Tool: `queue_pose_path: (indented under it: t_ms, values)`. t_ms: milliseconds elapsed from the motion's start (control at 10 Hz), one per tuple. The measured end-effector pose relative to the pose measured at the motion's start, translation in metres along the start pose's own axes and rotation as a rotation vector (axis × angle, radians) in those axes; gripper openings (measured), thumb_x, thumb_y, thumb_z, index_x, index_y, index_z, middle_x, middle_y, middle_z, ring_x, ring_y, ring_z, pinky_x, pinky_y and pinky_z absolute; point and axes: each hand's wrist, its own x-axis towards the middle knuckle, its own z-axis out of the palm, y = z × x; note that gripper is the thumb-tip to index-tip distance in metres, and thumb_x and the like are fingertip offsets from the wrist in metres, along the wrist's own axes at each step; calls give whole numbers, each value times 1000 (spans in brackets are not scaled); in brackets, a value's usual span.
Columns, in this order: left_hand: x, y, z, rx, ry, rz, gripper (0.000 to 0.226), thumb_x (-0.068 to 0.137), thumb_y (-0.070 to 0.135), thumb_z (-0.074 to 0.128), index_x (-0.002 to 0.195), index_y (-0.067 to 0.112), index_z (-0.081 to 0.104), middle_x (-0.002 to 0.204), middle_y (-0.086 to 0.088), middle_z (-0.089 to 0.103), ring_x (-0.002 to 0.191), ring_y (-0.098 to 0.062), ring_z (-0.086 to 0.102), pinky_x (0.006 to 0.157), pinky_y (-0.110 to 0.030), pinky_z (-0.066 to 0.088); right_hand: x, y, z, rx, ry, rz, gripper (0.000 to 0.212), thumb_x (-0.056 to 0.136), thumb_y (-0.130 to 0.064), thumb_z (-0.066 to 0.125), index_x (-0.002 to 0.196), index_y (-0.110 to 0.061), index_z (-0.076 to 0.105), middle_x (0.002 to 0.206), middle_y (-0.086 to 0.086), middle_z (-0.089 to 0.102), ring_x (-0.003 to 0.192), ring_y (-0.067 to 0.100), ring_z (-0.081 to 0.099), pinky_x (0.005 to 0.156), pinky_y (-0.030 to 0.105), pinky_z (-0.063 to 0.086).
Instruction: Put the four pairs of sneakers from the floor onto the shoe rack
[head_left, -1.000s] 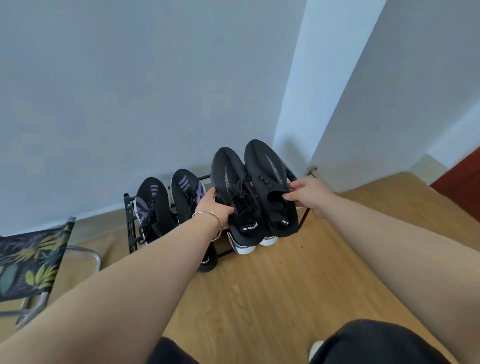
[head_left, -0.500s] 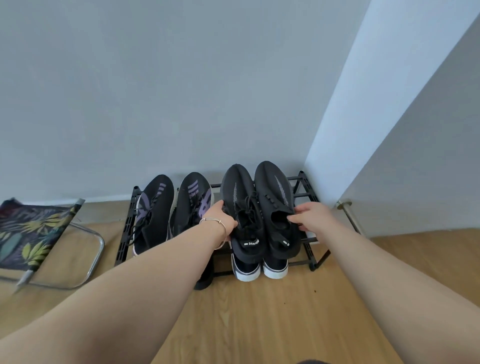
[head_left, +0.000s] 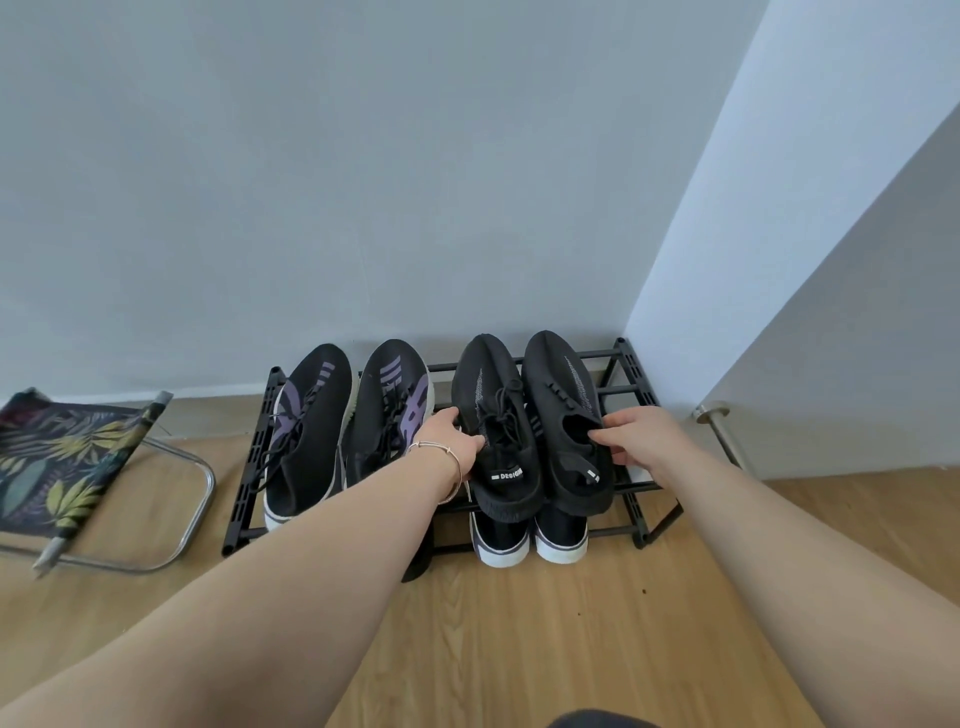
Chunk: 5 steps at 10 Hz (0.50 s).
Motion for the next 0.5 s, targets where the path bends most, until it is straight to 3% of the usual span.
queue_pose_path:
  t_ms: [300, 400, 500]
  values:
    - [1, 0, 2, 147, 39, 90, 36, 92, 19, 66, 126, 11, 60, 117, -9, 71, 105, -34, 66, 95, -46, 56, 2, 1, 6, -34, 75, -8, 7, 80, -14, 79, 87, -16, 78, 90, 6, 78, 90, 26, 73, 89, 44, 59]
    - [-5, 5, 3, 382, 83, 138, 38, 94, 26, 64, 127, 9, 60, 123, -10, 69, 110, -33, 65, 98, -41, 54, 1, 0, 7, -53, 104, -7, 6, 78, -18, 80, 83, -22, 78, 88, 4, 77, 89, 26, 72, 89, 47, 59]
    - [-13, 12, 1, 543, 135, 189, 47, 94, 28, 64, 135, 10, 52, 130, -14, 64, 117, -34, 62, 100, -41, 52, -8, -5, 11, -216, 154, -88, 9, 80, -25, 76, 81, -16, 77, 84, 4, 75, 87, 26, 70, 82, 43, 58]
